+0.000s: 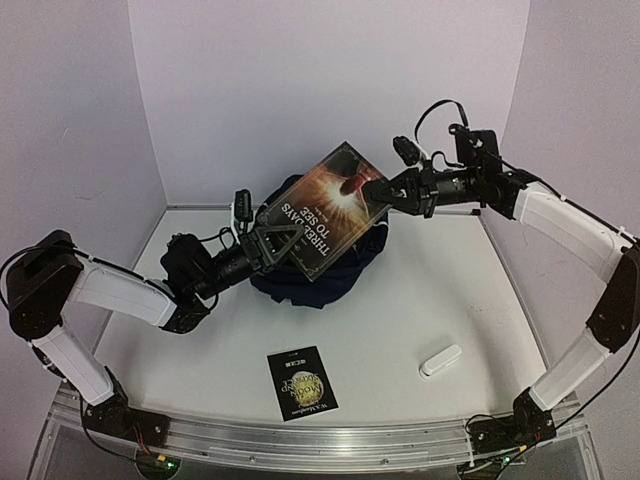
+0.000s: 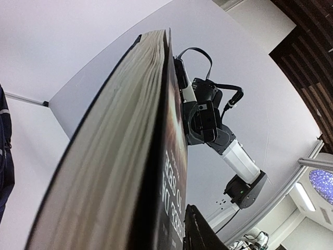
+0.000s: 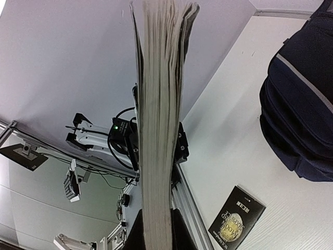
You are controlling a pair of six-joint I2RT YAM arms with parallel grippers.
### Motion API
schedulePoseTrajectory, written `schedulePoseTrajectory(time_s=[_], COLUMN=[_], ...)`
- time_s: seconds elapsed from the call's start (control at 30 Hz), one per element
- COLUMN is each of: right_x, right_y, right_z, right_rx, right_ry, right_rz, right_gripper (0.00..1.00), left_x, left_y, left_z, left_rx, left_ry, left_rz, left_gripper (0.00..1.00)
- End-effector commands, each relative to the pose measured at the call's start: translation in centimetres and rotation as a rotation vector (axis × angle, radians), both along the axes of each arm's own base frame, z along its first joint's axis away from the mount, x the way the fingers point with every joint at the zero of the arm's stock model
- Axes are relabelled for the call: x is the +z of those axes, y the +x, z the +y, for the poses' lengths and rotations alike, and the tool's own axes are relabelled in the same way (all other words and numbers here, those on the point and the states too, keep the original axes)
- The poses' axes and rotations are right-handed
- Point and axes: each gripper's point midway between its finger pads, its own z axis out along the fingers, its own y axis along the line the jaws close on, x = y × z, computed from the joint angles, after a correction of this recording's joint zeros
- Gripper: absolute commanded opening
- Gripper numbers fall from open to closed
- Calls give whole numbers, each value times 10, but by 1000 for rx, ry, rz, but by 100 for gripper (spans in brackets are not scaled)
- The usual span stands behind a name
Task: Pack the student bag
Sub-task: Pick up the book from the center of the board, then place the book in the student bag.
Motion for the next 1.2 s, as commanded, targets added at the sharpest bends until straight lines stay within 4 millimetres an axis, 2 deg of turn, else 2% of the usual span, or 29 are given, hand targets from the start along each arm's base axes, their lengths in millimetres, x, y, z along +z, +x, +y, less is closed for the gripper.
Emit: schedulePoseTrajectory(time_s=[0.0,0.1,0.17,0.2,0.27,0.3,0.4,0.47,0.57,0.77,0.93,1.17], right_x=[20,15,12,10,1,-5,-26,-39,-66,-110,-145,-171], right_y=[-14,-6,4,9,22,30,54,67,82,95,101,101], right_z=[5,7,8,8,6,4,-2,-2,7,52,90,129], right_rx=[52,22,-13,-28,-75,-96,-154,-174,-176,-99,-23,28], right_ry=[46,29,9,-7,-84,-135,-286,-378,-566,-844,-944,-984], right_rz=[-86,-100,-119,-135,-181,-212,-280,-321,-446,-714,-833,-930], right_gripper=[0,3,16,26,53,61,68,68,61,47,42,40], left_x=[33,31,26,23,19,14,8,1,-2,-11,-16,-26], left_y=[-9,-9,-6,-4,-2,1,5,9,7,4,0,-5], left_z=[13,20,27,31,42,48,73,90,117,162,188,209], left_rx=[15,43,85,111,164,199,304,387,474,637,723,789], left_ry=[-61,-56,-43,-29,-12,5,19,33,17,24,28,31], left_rz=[-89,-78,-53,-31,2,26,85,134,176,261,306,363], left_gripper=[22,11,1,0,0,0,0,0,0,0,0,0])
